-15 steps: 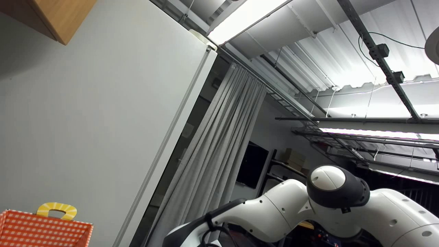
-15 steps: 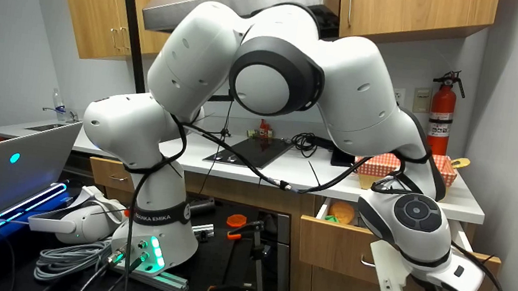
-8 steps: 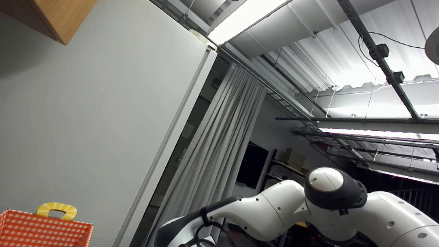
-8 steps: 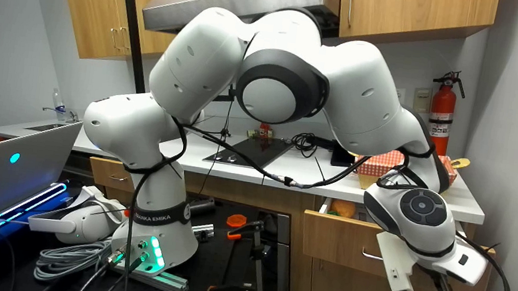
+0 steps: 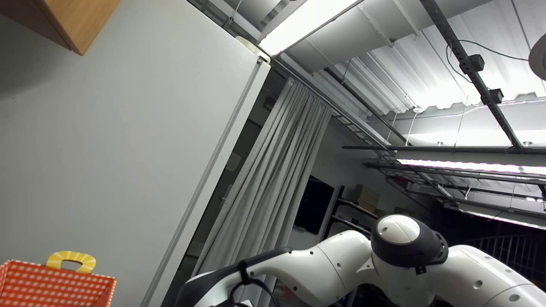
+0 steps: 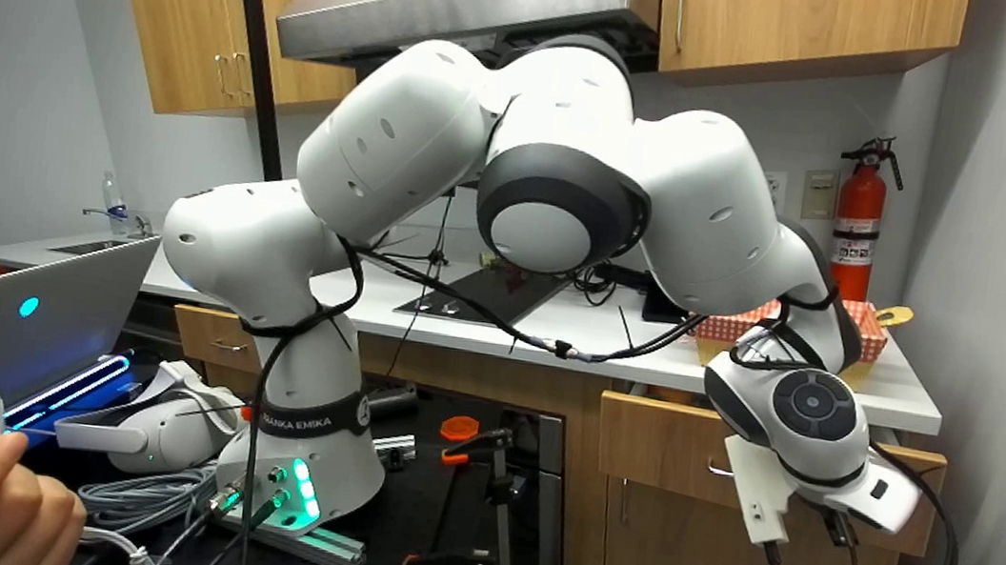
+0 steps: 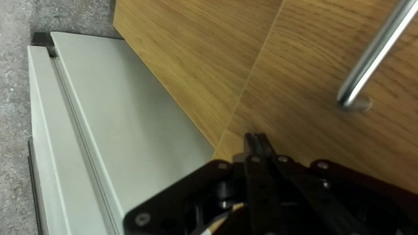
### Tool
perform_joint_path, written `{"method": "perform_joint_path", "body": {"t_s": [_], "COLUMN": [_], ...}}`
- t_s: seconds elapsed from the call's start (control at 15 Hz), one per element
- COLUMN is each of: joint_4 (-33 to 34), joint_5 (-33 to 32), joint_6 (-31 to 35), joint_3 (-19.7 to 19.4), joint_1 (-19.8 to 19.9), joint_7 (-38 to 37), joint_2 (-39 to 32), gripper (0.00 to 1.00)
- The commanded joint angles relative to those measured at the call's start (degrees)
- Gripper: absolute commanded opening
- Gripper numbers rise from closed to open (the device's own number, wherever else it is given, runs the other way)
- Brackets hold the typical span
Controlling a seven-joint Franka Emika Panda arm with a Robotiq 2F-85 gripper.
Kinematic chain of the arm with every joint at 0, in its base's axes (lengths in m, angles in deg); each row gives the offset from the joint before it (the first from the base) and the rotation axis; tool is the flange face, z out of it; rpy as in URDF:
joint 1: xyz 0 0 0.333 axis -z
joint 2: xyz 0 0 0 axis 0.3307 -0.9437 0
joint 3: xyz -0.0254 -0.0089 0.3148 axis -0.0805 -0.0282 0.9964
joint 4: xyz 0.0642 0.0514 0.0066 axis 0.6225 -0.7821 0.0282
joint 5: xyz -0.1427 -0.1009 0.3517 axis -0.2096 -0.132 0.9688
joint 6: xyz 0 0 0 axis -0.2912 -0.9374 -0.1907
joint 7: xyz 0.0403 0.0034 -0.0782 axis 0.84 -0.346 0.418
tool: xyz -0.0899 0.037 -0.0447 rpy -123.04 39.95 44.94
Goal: Close the kitchen drawer
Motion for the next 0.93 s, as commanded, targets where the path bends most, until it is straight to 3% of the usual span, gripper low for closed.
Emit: {"method": "perform_joint_path", "body": {"t_s": [0.0,0.87], "joint_4": [3.46,5.89], "joint_5": [-0.48,-0.8], "joint_6": [-1.5,-2.62], "joint_3": [1.81,3.81], "joint_1": [-0.74,-1.0], "joint_7": [0.47,1.02], "joint_2": [-3.55,-5.92], "gripper": [0.0,0.0]}}
